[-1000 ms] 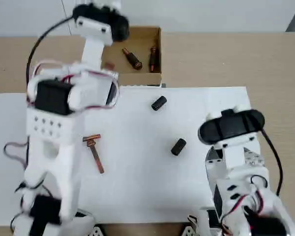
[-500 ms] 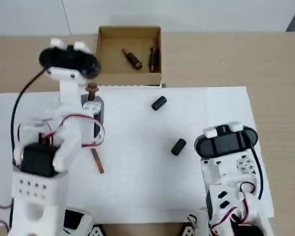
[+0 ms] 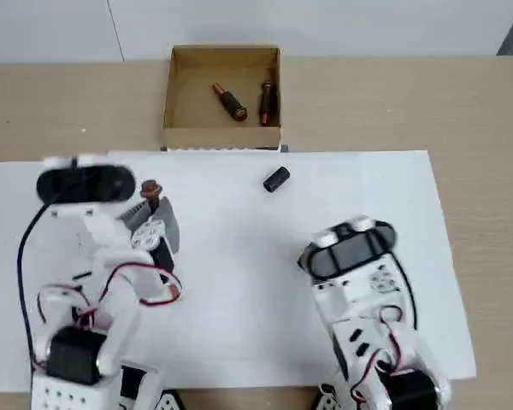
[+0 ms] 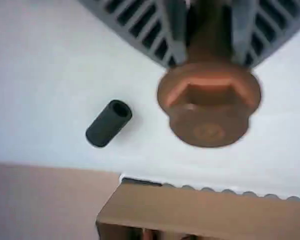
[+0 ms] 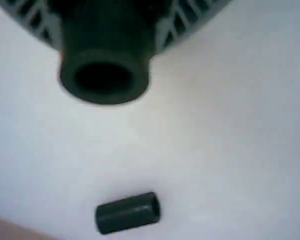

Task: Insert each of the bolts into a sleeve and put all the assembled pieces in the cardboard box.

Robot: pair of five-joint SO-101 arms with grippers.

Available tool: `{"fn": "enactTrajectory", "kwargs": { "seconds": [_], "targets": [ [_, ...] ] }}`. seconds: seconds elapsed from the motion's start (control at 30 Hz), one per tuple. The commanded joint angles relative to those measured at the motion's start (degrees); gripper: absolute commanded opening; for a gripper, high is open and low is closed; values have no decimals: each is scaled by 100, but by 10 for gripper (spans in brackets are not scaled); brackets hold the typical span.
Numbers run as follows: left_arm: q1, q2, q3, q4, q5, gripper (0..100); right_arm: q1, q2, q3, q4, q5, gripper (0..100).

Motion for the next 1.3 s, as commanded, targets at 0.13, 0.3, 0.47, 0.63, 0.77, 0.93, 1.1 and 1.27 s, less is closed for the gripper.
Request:
{"fn": "enactTrajectory", "kwargs": {
  "seconds": [0.13,0.3,0.47,0.63,0.77,0.93,1.1,1.27],
  "targets": [
    [176,-1785,1323,-782,360,5,-989,-57,475,-1191,-53,2],
    [747,-2813,1965,-967,352,5,-1648,-57,897,-1701,-53,2],
    [1037,-2708,2000,-1222,352,5,-2176,-57,1292,-2334,0,2],
    [1099,-2716,2000,-1670,352,5,-2457,-57,1512,-2519,18,2],
    [1099,-2716,2000,-2013,457,5,-2519,-57,1653,-2519,18,2],
    [1248,-2716,2000,-2066,870,5,-2492,-57,1873,-2624,18,2],
    [1785,-2716,2000,-1943,879,5,-2484,-57,2040,-3029,18,2],
    [1899,-2716,2053,-1960,879,5,-2484,-57,2022,-3099,26,2]
  ]
}}
